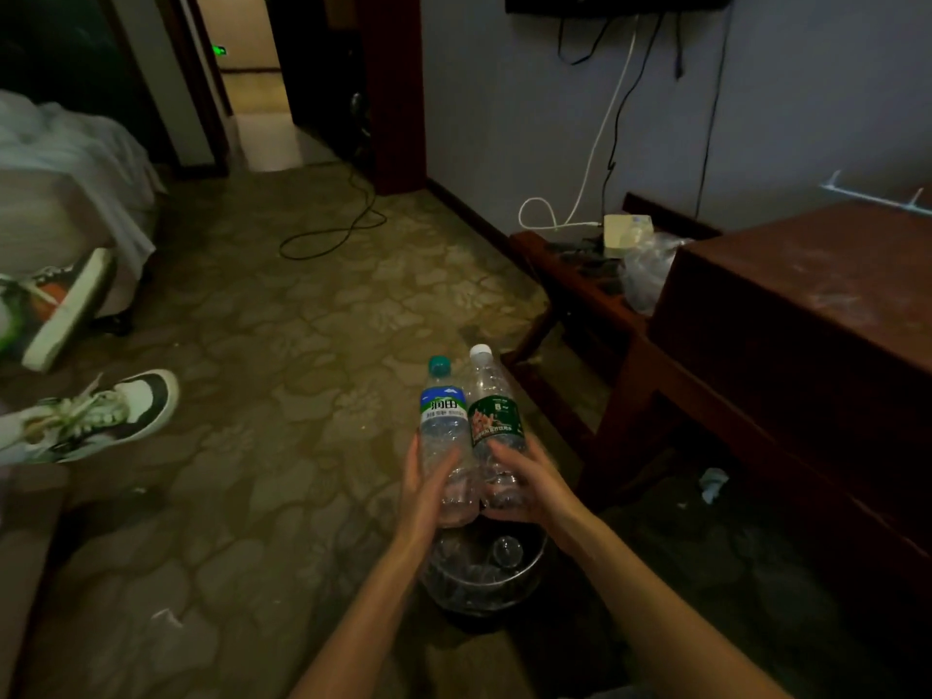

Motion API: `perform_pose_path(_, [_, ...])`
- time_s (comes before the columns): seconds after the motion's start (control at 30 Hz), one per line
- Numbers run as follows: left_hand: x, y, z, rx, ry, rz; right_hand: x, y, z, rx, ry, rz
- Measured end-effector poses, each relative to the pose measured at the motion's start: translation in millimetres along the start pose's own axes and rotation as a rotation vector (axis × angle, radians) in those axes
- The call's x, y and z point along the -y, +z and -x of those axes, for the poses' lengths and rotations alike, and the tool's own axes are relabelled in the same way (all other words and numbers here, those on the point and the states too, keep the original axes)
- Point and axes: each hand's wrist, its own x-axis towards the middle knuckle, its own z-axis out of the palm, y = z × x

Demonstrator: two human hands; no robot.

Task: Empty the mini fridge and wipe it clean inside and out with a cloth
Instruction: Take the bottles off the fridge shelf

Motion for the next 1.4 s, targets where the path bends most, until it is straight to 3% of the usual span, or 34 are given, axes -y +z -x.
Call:
perform_pose_path(0.23, [28.9,-2.4,-18.7,-0.048,-0.018,0.016,-19.1,0.5,-25.7,-0.085,0.054,0.011])
perform_pose_path(0.43, [58.9,-19.3,-23.9,-0.331,-0.054,-0.004,-33.4,-5.9,-36.4,-0.289,0.043,0.045])
perform_pose_path(0.57, [63.1,-39.1,-24.1,-0.424,-0.022,-0.121,-35.2,-15.2,-39.1,-0.583,0.025,0.425])
perform_pose_path(0.83, [58.1,-59.8,-19.4,-0.496,0.050,-0.402,-27.8,-25.6,-40.5,-0.721,-0.168,0.582])
perform_pose_path(0.97, [68.2,-61.5,-18.4,-0.434,0.054,-0.469,-19.9,-24.5,-44.4,-0.786,-0.311,0.585])
perform_pose_path(1.2, [98.6,-51.1,-26.6,-0.341,0.030,-0.549,-42.8,-26.3,-50.9,-0.694,-0.210,0.601])
perform_pose_path(1.4, [122.5,-40.7,-50.8,-0.215,0.009,-0.672,-48.5,-32.9,-60.5,-0.675,-0.250,0.597])
